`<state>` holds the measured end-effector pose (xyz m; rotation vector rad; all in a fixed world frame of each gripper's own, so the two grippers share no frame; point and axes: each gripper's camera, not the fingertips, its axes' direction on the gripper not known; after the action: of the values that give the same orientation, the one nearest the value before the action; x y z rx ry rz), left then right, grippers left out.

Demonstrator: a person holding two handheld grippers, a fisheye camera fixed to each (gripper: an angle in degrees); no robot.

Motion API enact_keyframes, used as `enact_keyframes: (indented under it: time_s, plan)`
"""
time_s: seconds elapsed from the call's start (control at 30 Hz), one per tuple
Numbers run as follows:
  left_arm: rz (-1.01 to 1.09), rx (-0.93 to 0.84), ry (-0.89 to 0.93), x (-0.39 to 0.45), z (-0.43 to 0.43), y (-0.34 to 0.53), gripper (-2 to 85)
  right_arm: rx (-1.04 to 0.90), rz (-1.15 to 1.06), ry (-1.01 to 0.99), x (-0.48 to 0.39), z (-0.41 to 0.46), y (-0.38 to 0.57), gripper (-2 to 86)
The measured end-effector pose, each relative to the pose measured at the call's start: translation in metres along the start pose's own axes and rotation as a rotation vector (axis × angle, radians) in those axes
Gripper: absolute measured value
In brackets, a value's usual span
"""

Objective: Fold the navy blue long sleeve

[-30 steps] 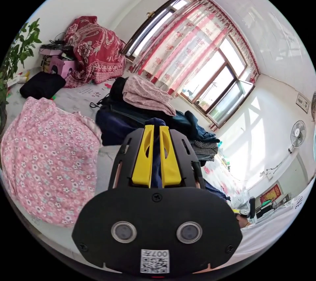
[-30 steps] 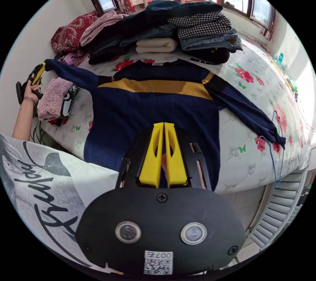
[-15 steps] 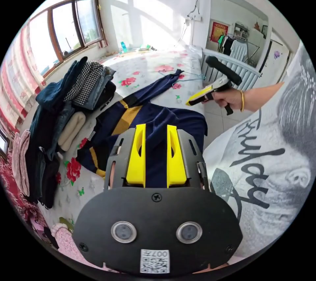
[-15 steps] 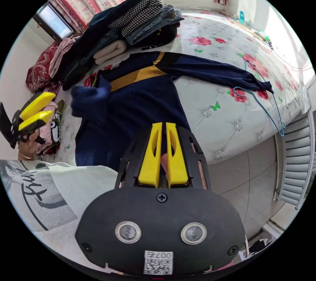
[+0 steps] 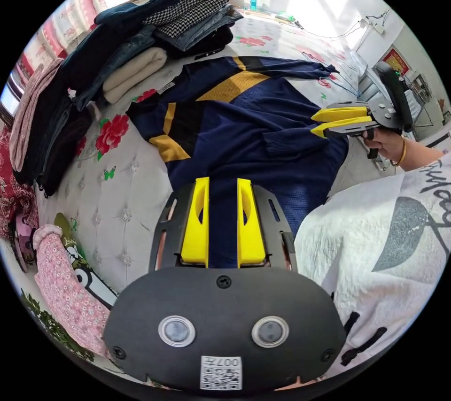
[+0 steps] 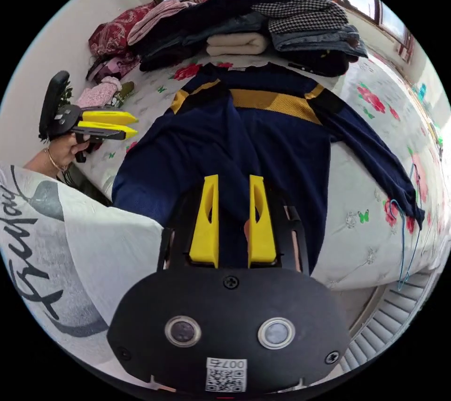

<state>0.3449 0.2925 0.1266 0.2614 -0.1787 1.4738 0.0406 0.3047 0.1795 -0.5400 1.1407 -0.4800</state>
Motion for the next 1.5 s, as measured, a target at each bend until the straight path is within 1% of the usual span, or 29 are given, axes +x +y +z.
enact_keyframes:
  time_s: [0.07, 0.1, 0.13, 0.17, 0.23, 0.27, 0.3, 0.33, 0.37, 0.4, 0.47, 0.5, 0.57, 0.63, 0.7, 0.77, 0.83, 0.9, 0.93, 1.0, 1.1, 1.17, 1.23, 1.27, 1.3, 1.37, 1.5]
  plan:
    - [0.003, -0.054, -0.011, -0.012, 0.031, -0.019, 8.6, -0.06, -0.089, 0.052, -0.018, 0.028, -0.022, 4.3]
    - [-0.001, -0.07, -0.009, -0.016, 0.038, -0.023, 8.5, -0.079, -0.099, 0.059, -0.02, 0.036, -0.027, 4.1]
    - [0.0, -0.093, -0.003, -0.022, 0.053, -0.03, 8.1, -0.138, -0.111, 0.066, -0.022, 0.052, -0.035, 3.4]
    - [0.003, -0.121, -0.007, -0.027, 0.068, -0.035, 7.6, -0.197, -0.111, 0.067, -0.021, 0.064, -0.041, 2.5]
    - [0.004, -0.194, -0.051, -0.037, 0.093, -0.037, 5.2, -0.199, -0.077, 0.102, -0.014, 0.062, -0.043, 1.3]
    - [-0.009, -0.248, -0.094, -0.045, 0.108, -0.034, 3.3, -0.144, -0.054, 0.092, -0.006, 0.046, -0.04, 0.7]
    - [0.0, -0.21, -0.069, -0.049, 0.105, -0.032, 2.4, -0.111, -0.041, 0.08, -0.001, 0.035, -0.037, 0.6]
    - [-0.044, -0.168, -0.061, -0.061, 0.102, -0.028, 1.1, -0.035, -0.004, 0.063, 0.011, 0.009, -0.029, 0.3]
    - [-0.079, -0.158, -0.034, -0.074, 0.1, -0.022, 0.2, 0.046, 0.05, 0.055, 0.025, -0.02, -0.018, 0.2]
    - [-0.095, -0.143, -0.018, -0.08, 0.098, -0.017, -0.1, 0.084, 0.08, 0.048, 0.033, -0.034, -0.012, 0.1]
    - [-0.157, -0.049, 0.024, -0.106, 0.083, 0.008, -0.6, 0.223, 0.184, -0.024, 0.063, -0.082, 0.015, 0.0]
    - [-0.177, -0.033, 0.028, -0.112, 0.079, 0.016, -0.7, 0.255, 0.202, -0.058, 0.07, -0.092, 0.021, 0.0]
    - [-0.306, 0.024, 0.045, -0.142, 0.065, 0.051, -0.9, 0.337, 0.241, -0.143, 0.085, -0.112, 0.033, -0.1]
    - [-0.434, 0.071, 0.05, -0.17, 0.054, 0.084, -0.9, 0.346, 0.234, -0.159, 0.086, -0.112, 0.033, -0.1]
    - [-0.552, 0.095, 0.105, -0.2, 0.052, 0.119, -1.0, 0.324, 0.248, -0.15, 0.084, -0.102, 0.032, -0.1]
    - [-0.661, 0.092, 0.156, -0.232, 0.06, 0.159, -1.0, 0.255, 0.289, -0.2, 0.088, -0.075, 0.035, 0.0]
    - [-0.681, 0.07, 0.187, -0.248, 0.072, 0.176, -0.9, 0.164, 0.286, -0.211, 0.087, -0.05, 0.037, 0.1]
    - [-0.691, 0.019, 0.165, -0.258, 0.083, 0.187, -0.9, -0.016, 0.278, -0.201, 0.086, -0.019, 0.039, 0.4]
    - [-0.684, -0.001, 0.162, -0.263, 0.087, 0.192, -0.8, -0.115, 0.301, -0.15, 0.088, -0.005, 0.038, 0.6]
    - [-0.685, 0.019, 0.173, -0.268, 0.087, 0.201, -0.6, -0.113, 0.319, -0.065, 0.09, -0.008, 0.033, 1.1]
    - [-0.7, 0.093, 0.196, -0.276, 0.084, 0.218, 0.8, 0.019, 0.3, -0.027, 0.092, -0.027, -0.005, 1.9]
    - [-0.712, 0.142, 0.227, -0.283, 0.085, 0.227, 3.7, 0.078, 0.224, -0.105, 0.085, -0.022, -0.064, 2.3]
    - [-0.716, 0.166, 0.238, -0.289, 0.087, 0.23, 5.1, 0.09, 0.141, -0.169, 0.071, -0.007, -0.117, 2.4]
    - [-0.718, 0.181, 0.241, -0.294, 0.089, 0.232, 5.6, 0.086, 0.069, -0.199, 0.056, 0.007, -0.154, 2.5]
    - [-0.719, 0.189, 0.243, -0.298, 0.09, 0.232, 5.8, 0.078, 0.031, -0.202, 0.047, 0.015, -0.173, 2.5]
    - [-0.722, 0.193, 0.245, -0.311, 0.096, 0.234, 6.1, 0.023, -0.084, -0.19, 0.012, 0.055, -0.24, 2.7]
    - [-0.71, 0.156, 0.267, -0.326, 0.113, 0.234, 6.0, -0.077, -0.167, -0.159, -0.033, 0.115, -0.317, 2.8]
